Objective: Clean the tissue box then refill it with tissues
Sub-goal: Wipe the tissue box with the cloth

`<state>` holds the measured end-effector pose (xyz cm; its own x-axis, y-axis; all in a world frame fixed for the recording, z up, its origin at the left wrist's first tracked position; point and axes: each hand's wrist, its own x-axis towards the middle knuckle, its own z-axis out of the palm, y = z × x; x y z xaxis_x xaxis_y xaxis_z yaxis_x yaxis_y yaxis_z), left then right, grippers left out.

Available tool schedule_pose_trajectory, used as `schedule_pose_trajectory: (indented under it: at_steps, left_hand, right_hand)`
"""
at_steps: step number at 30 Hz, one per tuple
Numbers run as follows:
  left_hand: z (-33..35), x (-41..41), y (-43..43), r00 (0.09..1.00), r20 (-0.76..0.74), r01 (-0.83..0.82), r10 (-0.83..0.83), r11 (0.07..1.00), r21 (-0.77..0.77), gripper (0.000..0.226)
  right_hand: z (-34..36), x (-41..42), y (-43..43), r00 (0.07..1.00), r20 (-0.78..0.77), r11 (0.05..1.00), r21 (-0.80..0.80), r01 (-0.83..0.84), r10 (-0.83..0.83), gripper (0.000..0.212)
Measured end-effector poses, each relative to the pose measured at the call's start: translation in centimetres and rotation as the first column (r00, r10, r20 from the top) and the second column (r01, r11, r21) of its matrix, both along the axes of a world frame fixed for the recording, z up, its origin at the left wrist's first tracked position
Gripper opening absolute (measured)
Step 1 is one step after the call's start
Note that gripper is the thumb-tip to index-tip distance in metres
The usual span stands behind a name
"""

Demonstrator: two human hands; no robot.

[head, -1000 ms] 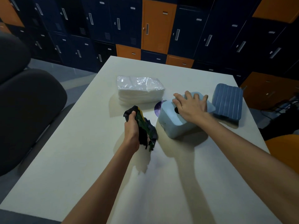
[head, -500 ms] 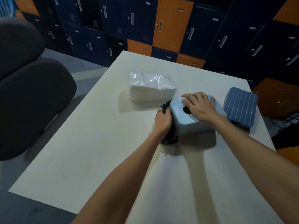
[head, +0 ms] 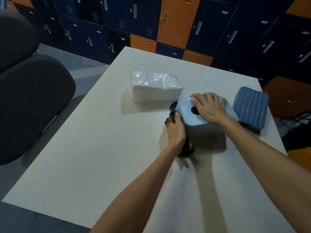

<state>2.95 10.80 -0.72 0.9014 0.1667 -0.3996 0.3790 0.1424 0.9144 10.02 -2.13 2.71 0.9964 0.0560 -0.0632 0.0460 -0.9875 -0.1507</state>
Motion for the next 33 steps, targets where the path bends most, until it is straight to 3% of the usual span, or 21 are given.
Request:
schedule_pose_trajectory:
  at_steps: [7, 12, 16, 20, 23, 26, 30, 33]
  left_hand:
    - [0.2, -3.4, 0.7, 0.995, 0.011, 0.098, -0.101, 0.983, 0.152, 0.043]
    - [0.5, -2.4, 1.1, 0.988, -0.030, 0.154, -0.152, 0.976, 0.153, 0.047]
    - [1.2, 1.8, 0.3, 0.996, -0.066, 0.071, -0.067, 0.995, 0.071, 0.045]
    - [0.6, 0.2, -1.2, 0.991, 0.108, -0.069, 0.075, 0.996, -0.060, 0.030]
    - [-1.1, -4.2, -0.8, 0.988, 0.151, 0.009, 0.000, 0.998, -0.056, 0.035]
    - [-1.0, -4.8, -0.4, 0.987, 0.136, 0.077, -0.084, 0.995, 0.059, 0.037]
    - [1.2, 1.0, -0.7, 0.998, -0.061, -0.016, 0.014, 0.999, -0.042, 0.033]
    - [1.3, 2.0, -1.3, 0.995, 0.065, -0.074, 0.072, 0.997, 0.018, 0.035]
  right_hand:
    - [-0.1, 0.1, 0.0, 1.000, 0.013, 1.000, -0.021, -0.001, 0.001, 0.040]
    - [0.0, 0.0, 0.0, 1.000, 0.005, 1.000, -0.003, -0.005, 0.005, 0.041]
    - [0.1, 0.1, 0.0, 0.999, -0.010, 0.999, 0.009, 0.037, -0.037, 0.041]
    - [0.0, 0.2, -0.1, 1.000, -0.003, 0.999, -0.021, 0.026, -0.026, 0.040]
    - [-0.1, 0.1, -0.4, 1.000, 0.007, 0.999, -0.040, -0.013, 0.013, 0.039]
    - [-0.1, 0.1, -0.5, 1.000, 0.005, 1.000, -0.021, -0.021, 0.021, 0.039]
    - [-0.2, 0.2, -0.4, 1.000, 0.006, 1.000, -0.006, -0.004, 0.004, 0.040]
    - [-0.1, 0.4, -0.4, 1.000, 0.002, 1.000, 0.000, 0.009, -0.009, 0.040]
